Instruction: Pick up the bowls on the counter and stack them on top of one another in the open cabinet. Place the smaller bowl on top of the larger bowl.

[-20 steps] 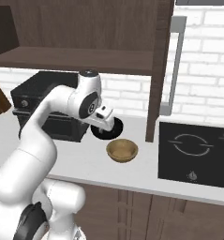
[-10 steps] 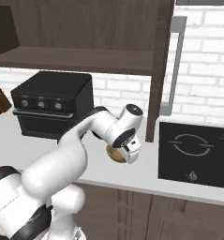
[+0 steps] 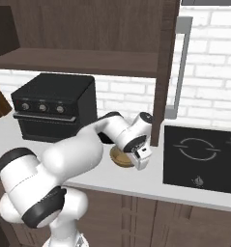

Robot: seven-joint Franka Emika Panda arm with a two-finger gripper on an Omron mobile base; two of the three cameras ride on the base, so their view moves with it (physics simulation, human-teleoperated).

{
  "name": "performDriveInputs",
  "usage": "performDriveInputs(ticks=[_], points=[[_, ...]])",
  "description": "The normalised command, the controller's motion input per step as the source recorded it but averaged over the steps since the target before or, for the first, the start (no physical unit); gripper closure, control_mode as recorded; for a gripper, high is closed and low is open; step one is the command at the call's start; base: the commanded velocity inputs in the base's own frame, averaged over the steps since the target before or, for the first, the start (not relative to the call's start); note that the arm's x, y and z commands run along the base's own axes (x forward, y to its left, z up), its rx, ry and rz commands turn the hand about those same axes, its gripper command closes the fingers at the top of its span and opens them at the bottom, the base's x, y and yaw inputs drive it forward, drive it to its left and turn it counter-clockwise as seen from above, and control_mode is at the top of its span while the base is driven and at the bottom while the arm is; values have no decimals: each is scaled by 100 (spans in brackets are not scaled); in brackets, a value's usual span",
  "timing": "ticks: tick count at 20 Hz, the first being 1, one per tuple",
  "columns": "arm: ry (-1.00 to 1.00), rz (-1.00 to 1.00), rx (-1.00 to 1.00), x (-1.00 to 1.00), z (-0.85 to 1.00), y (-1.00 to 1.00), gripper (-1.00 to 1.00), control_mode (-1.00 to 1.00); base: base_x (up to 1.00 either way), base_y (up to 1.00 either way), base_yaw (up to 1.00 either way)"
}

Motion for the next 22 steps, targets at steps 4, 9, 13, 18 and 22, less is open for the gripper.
performDriveInputs(ticks=[4, 9, 13, 18, 22], points=[[0, 0, 0, 35, -34, -1, -100, -100, 0, 0, 0], [6, 0, -1, 28, -60, -15, -100, -100, 0, 0, 0], [10, 0, 0, 19, -53, -38, -100, -100, 0, 0, 0], [2, 0, 0, 28, -22, -16, -100, -100, 0, 0, 0], [0, 0, 0, 26, -6, -19, -100, -100, 0, 0, 0]])
